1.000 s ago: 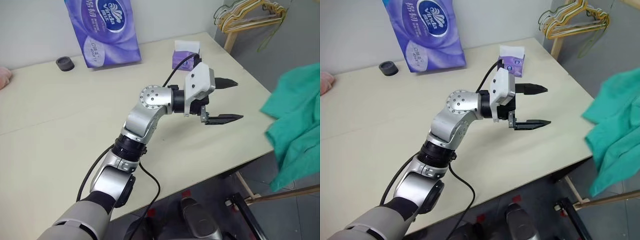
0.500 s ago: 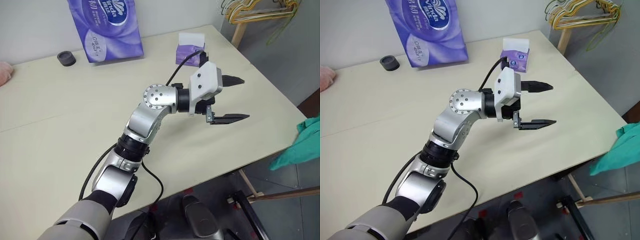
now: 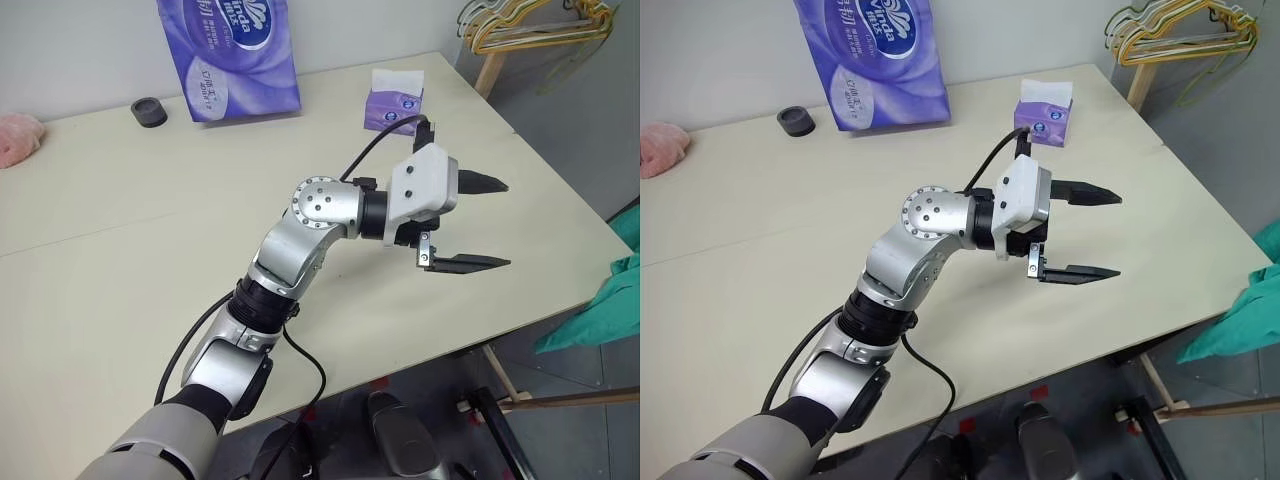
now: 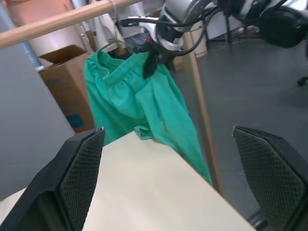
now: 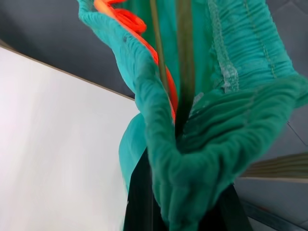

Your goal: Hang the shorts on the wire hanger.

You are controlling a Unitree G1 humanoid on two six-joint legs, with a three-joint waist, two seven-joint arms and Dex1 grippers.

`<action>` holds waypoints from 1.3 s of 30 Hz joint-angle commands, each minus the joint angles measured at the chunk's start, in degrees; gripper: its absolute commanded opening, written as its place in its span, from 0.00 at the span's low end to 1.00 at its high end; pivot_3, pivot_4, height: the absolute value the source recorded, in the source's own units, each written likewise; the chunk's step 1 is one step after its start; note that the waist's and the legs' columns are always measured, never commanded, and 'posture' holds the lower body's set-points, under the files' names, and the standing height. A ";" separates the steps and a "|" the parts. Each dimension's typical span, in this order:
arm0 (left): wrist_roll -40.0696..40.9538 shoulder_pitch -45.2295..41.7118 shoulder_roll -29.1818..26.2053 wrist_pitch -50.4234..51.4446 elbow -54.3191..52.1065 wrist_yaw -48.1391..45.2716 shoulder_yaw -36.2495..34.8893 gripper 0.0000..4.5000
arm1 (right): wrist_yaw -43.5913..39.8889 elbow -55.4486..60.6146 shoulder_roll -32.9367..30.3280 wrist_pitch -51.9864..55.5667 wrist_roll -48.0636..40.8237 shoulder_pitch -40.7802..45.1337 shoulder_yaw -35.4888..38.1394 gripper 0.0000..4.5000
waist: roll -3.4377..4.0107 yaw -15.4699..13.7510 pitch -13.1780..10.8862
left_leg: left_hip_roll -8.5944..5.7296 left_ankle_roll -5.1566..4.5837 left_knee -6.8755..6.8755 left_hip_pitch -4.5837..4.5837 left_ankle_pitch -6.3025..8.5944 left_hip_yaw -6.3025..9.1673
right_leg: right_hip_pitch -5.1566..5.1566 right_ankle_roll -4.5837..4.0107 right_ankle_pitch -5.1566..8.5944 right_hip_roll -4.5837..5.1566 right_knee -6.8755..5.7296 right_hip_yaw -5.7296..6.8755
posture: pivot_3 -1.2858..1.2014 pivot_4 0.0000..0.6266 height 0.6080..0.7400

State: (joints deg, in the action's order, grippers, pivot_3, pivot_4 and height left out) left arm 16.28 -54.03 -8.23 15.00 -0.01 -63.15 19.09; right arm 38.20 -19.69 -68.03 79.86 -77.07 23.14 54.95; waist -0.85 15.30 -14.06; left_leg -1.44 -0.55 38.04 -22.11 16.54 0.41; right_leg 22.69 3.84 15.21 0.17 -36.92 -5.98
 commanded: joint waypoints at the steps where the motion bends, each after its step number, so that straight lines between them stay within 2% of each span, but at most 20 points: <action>1: 1.96 -0.26 -0.54 0.60 -3.20 -2.67 1.03 1.00 | 3.26 3.68 0.08 2.74 -0.10 0.74 4.96 0.00 | 0.00 0.02 0.00 | 0.01 0.00 -0.01 0.00 0.00 0.01 | 0.00 0.00 0.00 -0.01 0.00 0.01 | 0.36 0.40 1.00; 8: 2.54 -0.54 -0.40 0.71 -2.44 -4.11 1.08 1.00 | 3.47 9.89 4.11 6.34 0.01 -0.04 5.64 0.00 | 0.02 0.42 0.01 | 0.01 0.01 -0.02 0.03 -0.01 -0.05 | 0.02 0.01 0.00 -0.02 -0.02 -0.04 | 0.35 0.38 1.00; 12: 2.56 -1.27 1.08 0.33 -1.06 -2.49 0.01 1.00 | 2.51 12.63 4.64 7.65 1.17 -0.37 5.78 0.23 | 0.03 0.51 0.02 | 0.02 0.01 -0.02 0.03 -0.01 -0.05 | 0.02 0.01 0.00 -0.04 -0.03 -0.04 | 0.35 0.38 1.00; 22: 1.46 -2.86 3.37 -2.36 2.84 0.48 -1.37 1.00 | 2.08 26.12 7.81 11.54 2.93 -0.45 7.42 0.99 | 0.04 0.57 0.03 | 0.01 0.00 -0.02 -0.02 0.00 -0.47 | 0.25 0.13 -0.07 -0.04 -0.06 -0.63 | 0.35 0.37 1.00; 29: 0.95 -4.01 4.57 -4.87 5.93 0.99 -1.80 1.00 | 7.28 38.32 12.93 12.64 1.23 0.61 8.52 0.99 | 0.16 0.61 0.10 | 0.01 0.01 0.07 -0.41 -0.02 -0.62 | 0.60 0.32 -0.18 -0.06 -0.05 -0.84 | 0.35 0.35 1.00; 39: 2.47 -6.09 6.35 -3.67 10.25 3.05 -4.87 1.00 | 0.35 51.75 9.14 10.79 4.47 -2.53 2.03 0.99 | 0.27 0.61 0.16 | 0.01 -0.01 0.12 -0.48 -0.02 -0.62 | 0.65 0.36 -0.21 -0.07 -0.06 -0.82 | 0.36 0.32 1.00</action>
State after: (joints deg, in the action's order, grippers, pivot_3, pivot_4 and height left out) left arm 17.77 -58.79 -2.24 11.26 10.69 -60.93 15.93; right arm 40.18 29.40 -57.67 91.55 -74.12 21.24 56.46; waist -0.58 15.91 -13.90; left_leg -1.43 -0.56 38.16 -22.59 16.52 -0.20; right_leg 23.34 4.20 15.00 0.11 -36.97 -6.80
